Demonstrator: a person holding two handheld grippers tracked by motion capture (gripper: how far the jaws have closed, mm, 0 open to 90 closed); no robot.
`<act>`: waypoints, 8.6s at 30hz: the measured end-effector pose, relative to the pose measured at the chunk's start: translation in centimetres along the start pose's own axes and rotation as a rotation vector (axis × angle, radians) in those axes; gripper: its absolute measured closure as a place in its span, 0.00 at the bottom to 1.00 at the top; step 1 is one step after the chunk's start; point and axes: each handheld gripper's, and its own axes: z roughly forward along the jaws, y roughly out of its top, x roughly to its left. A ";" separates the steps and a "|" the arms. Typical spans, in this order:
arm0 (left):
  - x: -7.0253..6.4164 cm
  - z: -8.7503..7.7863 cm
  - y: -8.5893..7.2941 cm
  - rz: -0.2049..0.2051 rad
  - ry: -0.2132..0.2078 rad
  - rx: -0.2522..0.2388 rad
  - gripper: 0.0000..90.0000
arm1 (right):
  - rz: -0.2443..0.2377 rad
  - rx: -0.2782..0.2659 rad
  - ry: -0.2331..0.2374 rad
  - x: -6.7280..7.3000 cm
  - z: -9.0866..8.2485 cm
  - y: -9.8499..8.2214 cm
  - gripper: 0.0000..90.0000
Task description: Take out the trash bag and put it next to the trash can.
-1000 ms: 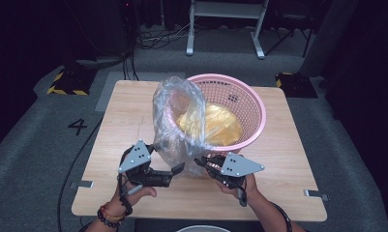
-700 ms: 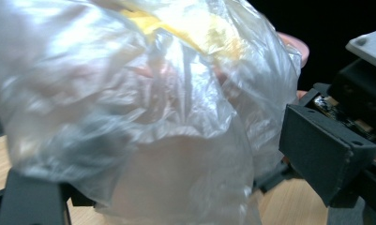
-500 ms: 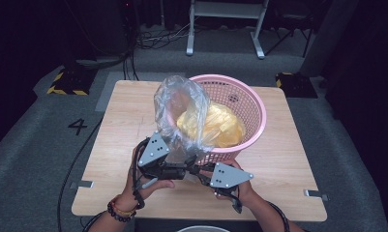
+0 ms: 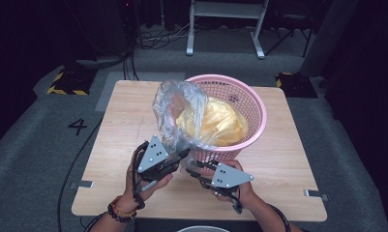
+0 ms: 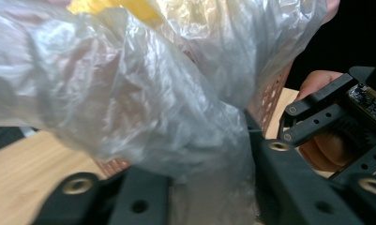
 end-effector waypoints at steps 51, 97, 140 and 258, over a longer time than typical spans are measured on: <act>7.7 -6.2 1.6 -0.004 0.297 -0.453 0.97 | 0.289 0.297 -0.040 -5.7 -10.3 -12.2 0.46; 14.4 -2.8 -5.4 -0.158 0.528 -0.154 0.98 | 0.351 0.411 -0.167 -7.6 -12.0 -14.7 0.24; 14.5 3.9 -10.7 -0.162 0.396 0.247 0.77 | 0.335 0.496 -0.152 -7.4 -11.5 -15.5 0.24; 7.3 -2.1 -17.3 -0.190 0.084 0.520 0.16 | 0.465 0.505 -0.128 -7.9 -12.5 -16.7 0.19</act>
